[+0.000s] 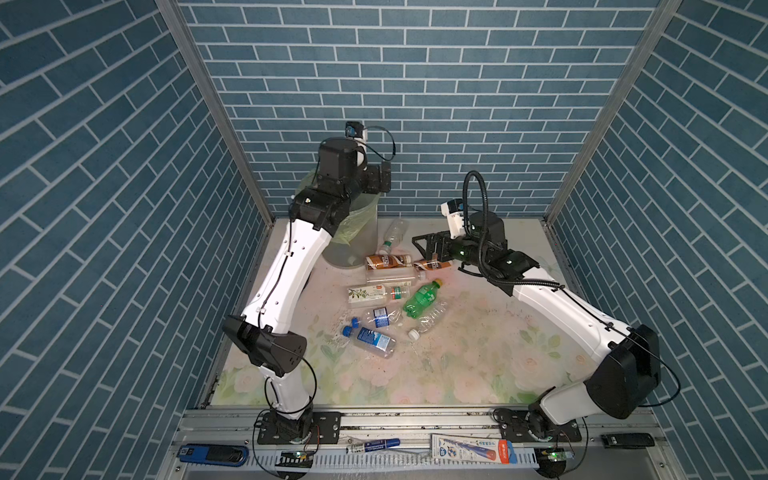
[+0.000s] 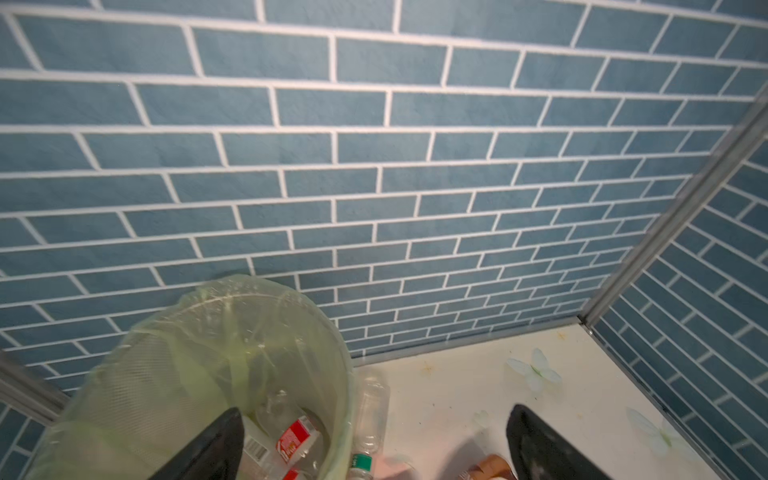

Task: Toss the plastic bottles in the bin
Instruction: 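Bring the left arm back while the right gripper moves to a brown Nescafe bottle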

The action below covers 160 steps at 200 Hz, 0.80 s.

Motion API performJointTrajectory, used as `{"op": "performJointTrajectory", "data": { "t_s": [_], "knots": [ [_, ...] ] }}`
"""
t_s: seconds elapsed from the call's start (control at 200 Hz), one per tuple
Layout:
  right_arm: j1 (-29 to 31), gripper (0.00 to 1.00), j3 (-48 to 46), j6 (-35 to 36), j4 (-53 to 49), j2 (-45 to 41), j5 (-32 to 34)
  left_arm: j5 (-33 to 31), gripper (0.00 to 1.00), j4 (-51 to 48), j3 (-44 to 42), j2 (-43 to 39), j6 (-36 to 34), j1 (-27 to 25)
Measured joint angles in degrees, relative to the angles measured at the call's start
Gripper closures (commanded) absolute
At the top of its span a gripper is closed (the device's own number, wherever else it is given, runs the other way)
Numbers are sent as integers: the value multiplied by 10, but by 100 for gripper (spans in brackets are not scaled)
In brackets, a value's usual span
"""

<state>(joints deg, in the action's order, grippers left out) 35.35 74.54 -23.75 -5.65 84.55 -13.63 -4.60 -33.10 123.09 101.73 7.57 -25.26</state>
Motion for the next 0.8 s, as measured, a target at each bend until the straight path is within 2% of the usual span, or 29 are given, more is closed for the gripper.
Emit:
{"op": "performJointTrajectory", "data": {
  "t_s": [0.215,0.41,0.565,0.8],
  "knots": [
    [-30,1,-41,-11,-34,-14,43,17,1,14,-149,-35,30,-58],
    [-75,1,-70,-61,-76,-8,88,43,1,66,-273,-104,83,-85],
    [-92,1,-70,-104,-81,36,116,55,1,123,-382,-158,130,-92],
    [-91,1,-68,-199,-61,134,123,77,1,168,-485,-163,187,-95]
  ]
}}
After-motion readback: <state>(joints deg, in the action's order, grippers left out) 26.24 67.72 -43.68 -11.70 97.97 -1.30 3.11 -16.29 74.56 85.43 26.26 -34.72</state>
